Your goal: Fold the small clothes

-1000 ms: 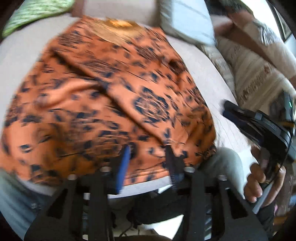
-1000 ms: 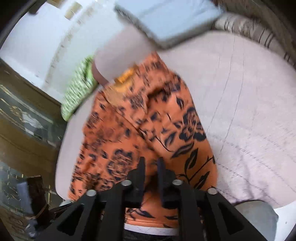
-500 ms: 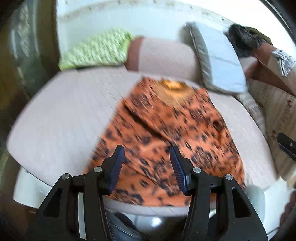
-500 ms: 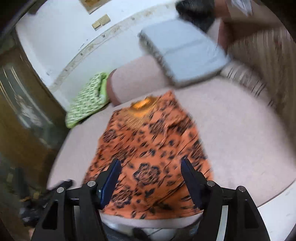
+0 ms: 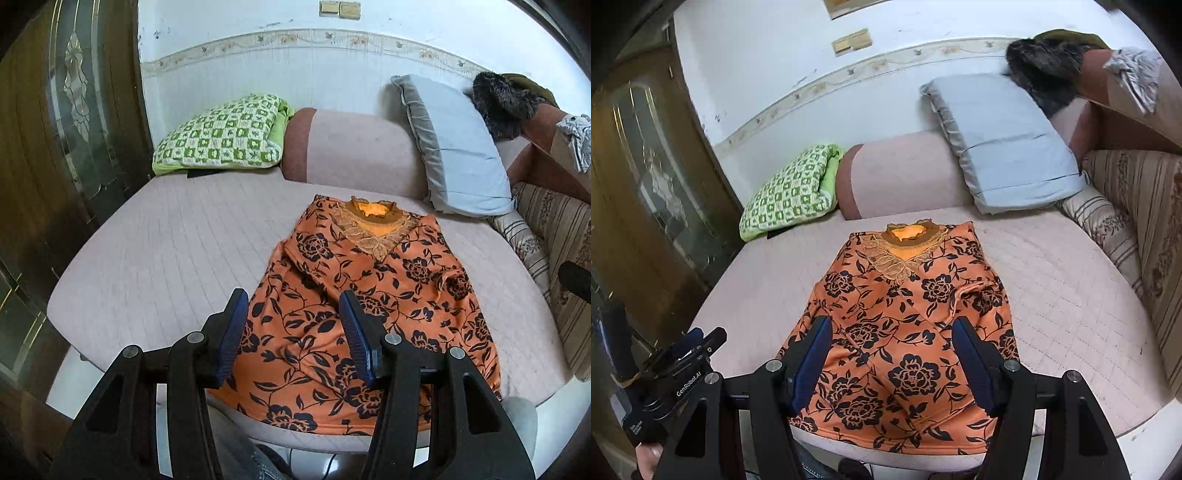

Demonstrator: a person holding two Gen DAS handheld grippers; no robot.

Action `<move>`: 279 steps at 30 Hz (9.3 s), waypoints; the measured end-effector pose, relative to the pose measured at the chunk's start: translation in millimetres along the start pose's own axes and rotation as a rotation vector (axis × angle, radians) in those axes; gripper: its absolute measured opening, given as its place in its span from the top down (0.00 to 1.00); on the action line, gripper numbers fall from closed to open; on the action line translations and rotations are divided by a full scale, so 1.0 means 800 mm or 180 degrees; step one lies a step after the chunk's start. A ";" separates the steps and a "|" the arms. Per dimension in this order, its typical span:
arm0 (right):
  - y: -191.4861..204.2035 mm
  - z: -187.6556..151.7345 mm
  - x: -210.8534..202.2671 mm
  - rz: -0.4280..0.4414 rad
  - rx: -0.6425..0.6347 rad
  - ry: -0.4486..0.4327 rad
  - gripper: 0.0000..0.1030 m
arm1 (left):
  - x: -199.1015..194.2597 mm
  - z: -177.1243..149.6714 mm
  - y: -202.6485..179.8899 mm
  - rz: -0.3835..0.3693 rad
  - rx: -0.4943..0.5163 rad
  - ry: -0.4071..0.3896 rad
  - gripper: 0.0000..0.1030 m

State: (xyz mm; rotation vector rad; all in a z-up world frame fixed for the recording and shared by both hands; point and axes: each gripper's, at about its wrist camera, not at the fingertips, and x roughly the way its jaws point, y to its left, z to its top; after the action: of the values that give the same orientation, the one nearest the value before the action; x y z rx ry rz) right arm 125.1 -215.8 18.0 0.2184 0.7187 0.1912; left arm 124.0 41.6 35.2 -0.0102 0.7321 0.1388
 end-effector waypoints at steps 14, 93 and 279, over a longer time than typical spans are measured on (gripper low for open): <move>-0.045 0.022 0.065 0.0194 0.0297 0.0244 0.37 | 0.069 0.029 -0.010 -0.0167 -0.0010 0.0299 0.50; -0.132 -0.105 0.164 0.0053 0.0466 0.0810 0.88 | 0.179 -0.004 0.079 -0.1557 -0.1201 0.1016 0.92; 0.108 -0.041 0.199 0.1012 0.0379 0.0888 0.28 | 0.218 -0.117 0.177 -0.1056 -0.1612 0.1533 0.33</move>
State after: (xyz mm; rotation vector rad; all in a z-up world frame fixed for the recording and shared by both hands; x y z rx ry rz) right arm 211.9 -89.4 -83.1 0.4257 0.9719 0.4893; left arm 171.2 197.6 -145.3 -0.6644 1.1470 -0.0016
